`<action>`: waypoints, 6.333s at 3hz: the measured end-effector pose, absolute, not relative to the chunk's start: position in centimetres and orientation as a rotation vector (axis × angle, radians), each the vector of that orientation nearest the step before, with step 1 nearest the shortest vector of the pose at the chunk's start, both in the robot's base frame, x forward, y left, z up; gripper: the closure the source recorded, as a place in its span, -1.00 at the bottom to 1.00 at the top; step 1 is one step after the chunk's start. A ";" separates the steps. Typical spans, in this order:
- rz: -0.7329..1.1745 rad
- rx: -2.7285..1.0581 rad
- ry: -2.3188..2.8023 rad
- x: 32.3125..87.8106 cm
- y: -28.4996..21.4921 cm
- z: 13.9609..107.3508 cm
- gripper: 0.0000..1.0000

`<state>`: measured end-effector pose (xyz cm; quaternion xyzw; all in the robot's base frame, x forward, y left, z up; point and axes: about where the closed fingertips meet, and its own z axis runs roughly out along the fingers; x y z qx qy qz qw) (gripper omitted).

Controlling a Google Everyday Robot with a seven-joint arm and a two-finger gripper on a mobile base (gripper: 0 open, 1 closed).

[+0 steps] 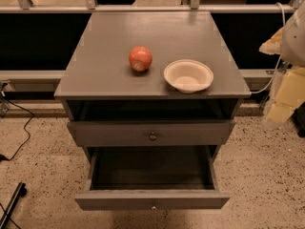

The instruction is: Close middle drawer

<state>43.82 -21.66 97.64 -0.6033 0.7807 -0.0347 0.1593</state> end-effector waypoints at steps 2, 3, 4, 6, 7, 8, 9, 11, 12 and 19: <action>-0.081 -1.715 2.221 43.8 -21.5 97.2 -1.00; 0.000 -1.713 2.135 41.8 -19.8 95.1 -1.00; 0.101 -1.673 2.023 38.7 -18.0 91.1 -1.00; 0.129 -1.601 2.005 37.2 -18.9 88.7 -1.00; 0.134 -1.552 2.049 37.5 -19.5 84.7 -1.00; 0.269 -1.433 2.088 35.8 -19.6 74.7 -1.00; 0.218 -1.447 1.980 35.7 -18.9 72.2 -1.00; 0.213 -1.506 1.899 37.1 -18.2 70.3 -1.00; 0.317 -1.470 1.877 38.0 -16.5 65.4 -1.00; 0.460 -1.447 1.863 37.9 -14.7 48.7 1.00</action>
Offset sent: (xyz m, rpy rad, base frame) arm -0.0013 0.0035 -0.0173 0.0490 0.0135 0.0048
